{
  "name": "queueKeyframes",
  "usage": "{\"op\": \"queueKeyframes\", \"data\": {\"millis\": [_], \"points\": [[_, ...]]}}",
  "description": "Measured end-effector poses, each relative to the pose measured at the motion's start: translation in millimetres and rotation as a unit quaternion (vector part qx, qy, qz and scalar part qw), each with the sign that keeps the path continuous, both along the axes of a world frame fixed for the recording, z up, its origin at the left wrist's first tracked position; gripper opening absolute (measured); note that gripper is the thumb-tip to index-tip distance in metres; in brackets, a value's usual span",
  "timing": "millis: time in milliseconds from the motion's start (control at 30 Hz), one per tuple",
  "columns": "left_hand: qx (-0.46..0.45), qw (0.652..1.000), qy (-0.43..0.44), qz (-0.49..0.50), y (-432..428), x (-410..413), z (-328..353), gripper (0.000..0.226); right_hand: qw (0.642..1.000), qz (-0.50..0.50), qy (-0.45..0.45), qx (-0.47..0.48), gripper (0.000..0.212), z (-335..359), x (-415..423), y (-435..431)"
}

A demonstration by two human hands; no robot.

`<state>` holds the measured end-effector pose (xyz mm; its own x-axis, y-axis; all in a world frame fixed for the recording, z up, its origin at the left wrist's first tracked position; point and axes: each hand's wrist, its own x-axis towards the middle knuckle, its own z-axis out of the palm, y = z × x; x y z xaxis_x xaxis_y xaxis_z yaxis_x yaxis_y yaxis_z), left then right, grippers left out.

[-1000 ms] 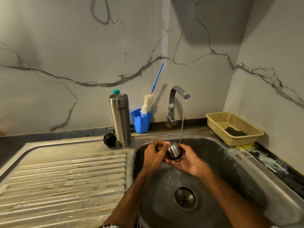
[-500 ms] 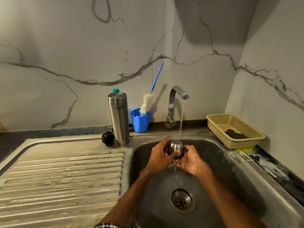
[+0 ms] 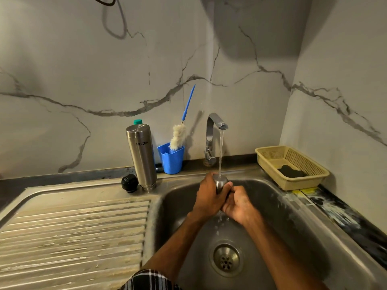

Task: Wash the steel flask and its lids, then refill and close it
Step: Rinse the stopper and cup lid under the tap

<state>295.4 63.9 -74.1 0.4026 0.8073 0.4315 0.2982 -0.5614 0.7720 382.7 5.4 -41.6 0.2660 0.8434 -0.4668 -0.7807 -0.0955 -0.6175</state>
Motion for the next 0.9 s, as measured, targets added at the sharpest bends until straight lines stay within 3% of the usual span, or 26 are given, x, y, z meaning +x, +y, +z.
{"op": "queueKeyframes", "data": {"millis": [133, 233, 333, 400, 467, 567, 633, 700, 800, 900], "points": [[-0.028, 0.998, 0.004, 0.053, 1, 0, 2, 0.045, 1.0, 0.023, 0.001, 0.022, 0.037, 1, -4, -3], [-0.052, 0.995, -0.026, 0.076, 6, 5, 11, 0.027, 0.999, 0.019, 0.028, 0.037, 0.034, -1, -4, 0], [-0.087, 0.991, -0.072, 0.073, 11, 12, 17, 0.008, 0.998, 0.026, -0.007, 0.055, 0.032, -3, -2, 2], [-0.149, 0.981, -0.091, 0.082, 17, 18, 19, 0.014, 0.994, 0.019, -0.088, 0.061, 0.03, -4, -4, 4], [-0.249, 0.958, -0.105, 0.094, 23, 25, 22, 0.025, 0.973, -0.015, -0.226, 0.034, 0.033, -6, -3, 8], [-0.392, 0.903, -0.141, 0.102, 22, 30, 33, 0.035, 0.888, -0.031, -0.458, 0.036, 0.053, -10, 6, 11], [-0.446, 0.876, -0.166, 0.077, 18, 31, 38, 0.03, 0.844, -0.022, -0.533, 0.048, 0.06, -16, 11, 10], [-0.461, 0.867, -0.179, 0.058, 17, 32, 37, 0.023, 0.83, -0.022, -0.556, 0.041, 0.061, -17, 13, 9], [-0.435, 0.881, -0.182, 0.046, 15, 34, 28, 0.022, 0.837, -0.025, -0.546, 0.013, 0.053, -18, 18, 12], [-0.372, 0.907, -0.194, 0.017, 17, 30, 17, 0.03, 0.891, -0.011, -0.453, 0.022, 0.035, -16, 23, 9]]}}
